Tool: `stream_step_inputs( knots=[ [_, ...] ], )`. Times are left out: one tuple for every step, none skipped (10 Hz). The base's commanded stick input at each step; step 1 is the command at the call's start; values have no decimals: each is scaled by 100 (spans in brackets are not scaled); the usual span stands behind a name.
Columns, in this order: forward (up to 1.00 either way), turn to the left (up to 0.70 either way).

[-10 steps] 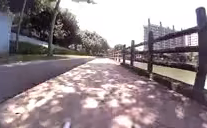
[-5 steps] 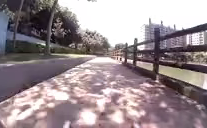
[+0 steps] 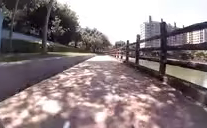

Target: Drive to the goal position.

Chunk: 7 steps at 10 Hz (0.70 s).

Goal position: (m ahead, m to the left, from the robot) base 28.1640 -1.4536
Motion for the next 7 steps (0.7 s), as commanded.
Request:
stream_step_inputs(
  knots=[
    [70,0],
    [70,0],
    [70,0],
    [70,0],
    [70,0],
    [70,0],
    [70,0]
  ],
)
